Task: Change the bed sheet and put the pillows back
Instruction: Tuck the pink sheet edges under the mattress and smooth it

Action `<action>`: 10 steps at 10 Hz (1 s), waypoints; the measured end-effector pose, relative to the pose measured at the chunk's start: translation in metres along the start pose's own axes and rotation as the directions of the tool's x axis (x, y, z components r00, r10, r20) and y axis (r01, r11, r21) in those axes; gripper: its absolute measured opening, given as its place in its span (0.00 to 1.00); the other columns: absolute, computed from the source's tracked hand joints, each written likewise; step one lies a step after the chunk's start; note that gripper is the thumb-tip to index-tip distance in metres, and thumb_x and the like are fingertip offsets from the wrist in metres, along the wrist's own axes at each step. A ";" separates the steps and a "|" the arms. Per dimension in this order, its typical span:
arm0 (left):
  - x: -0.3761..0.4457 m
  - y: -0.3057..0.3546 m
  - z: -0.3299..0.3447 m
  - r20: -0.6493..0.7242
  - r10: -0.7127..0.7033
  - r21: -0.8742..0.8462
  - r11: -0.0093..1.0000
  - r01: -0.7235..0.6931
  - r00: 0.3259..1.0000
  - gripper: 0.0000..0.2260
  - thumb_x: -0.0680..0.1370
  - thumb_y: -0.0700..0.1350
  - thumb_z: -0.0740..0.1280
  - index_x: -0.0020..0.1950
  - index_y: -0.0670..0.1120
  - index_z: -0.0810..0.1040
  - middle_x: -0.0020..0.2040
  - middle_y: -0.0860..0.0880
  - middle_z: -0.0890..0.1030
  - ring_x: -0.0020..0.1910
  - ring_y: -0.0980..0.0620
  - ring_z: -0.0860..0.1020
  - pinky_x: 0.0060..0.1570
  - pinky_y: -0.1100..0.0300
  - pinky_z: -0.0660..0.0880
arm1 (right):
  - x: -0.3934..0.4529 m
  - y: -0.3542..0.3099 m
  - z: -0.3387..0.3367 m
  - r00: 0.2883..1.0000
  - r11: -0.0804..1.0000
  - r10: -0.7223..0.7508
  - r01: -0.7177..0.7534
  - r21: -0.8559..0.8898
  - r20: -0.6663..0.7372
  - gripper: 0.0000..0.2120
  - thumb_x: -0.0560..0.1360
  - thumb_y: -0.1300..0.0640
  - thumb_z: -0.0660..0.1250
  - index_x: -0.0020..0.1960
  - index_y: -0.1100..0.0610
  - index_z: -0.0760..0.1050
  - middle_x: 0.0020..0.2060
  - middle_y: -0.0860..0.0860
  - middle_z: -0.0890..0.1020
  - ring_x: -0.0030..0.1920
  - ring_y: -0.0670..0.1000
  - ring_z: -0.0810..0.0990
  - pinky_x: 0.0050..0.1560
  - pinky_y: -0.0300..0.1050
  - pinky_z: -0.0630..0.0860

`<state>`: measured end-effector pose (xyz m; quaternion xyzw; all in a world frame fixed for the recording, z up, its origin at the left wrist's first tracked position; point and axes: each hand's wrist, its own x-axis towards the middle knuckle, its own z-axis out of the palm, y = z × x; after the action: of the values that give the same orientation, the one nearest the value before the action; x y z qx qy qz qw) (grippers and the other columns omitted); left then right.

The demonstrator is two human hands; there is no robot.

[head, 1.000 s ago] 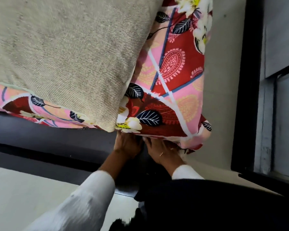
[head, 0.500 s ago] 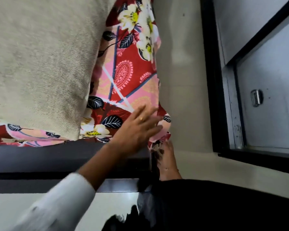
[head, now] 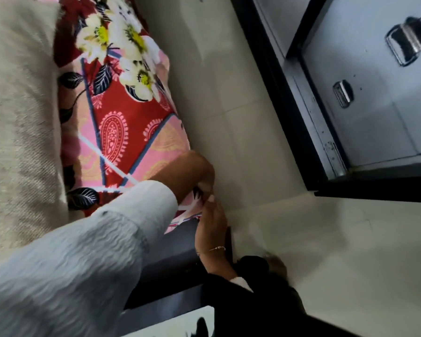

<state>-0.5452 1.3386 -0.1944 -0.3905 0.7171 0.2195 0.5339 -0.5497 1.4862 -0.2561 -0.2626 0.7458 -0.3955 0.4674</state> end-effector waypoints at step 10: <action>-0.016 -0.122 -0.058 -0.405 -0.142 0.212 0.946 0.244 0.903 0.25 0.78 0.61 0.54 0.70 0.51 0.68 0.70 0.48 0.70 0.74 0.43 0.58 0.70 0.35 0.43 | 0.099 -0.123 0.035 0.830 0.953 0.302 -0.282 -0.114 0.468 0.41 0.70 0.27 0.50 0.66 0.59 0.71 0.65 0.57 0.74 0.67 0.55 0.70 0.69 0.53 0.64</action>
<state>-0.4810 1.2287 -0.1476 -0.4226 0.7874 -0.0108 0.4486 -0.5572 1.3311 -0.2106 -0.2445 0.6454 -0.2270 0.6872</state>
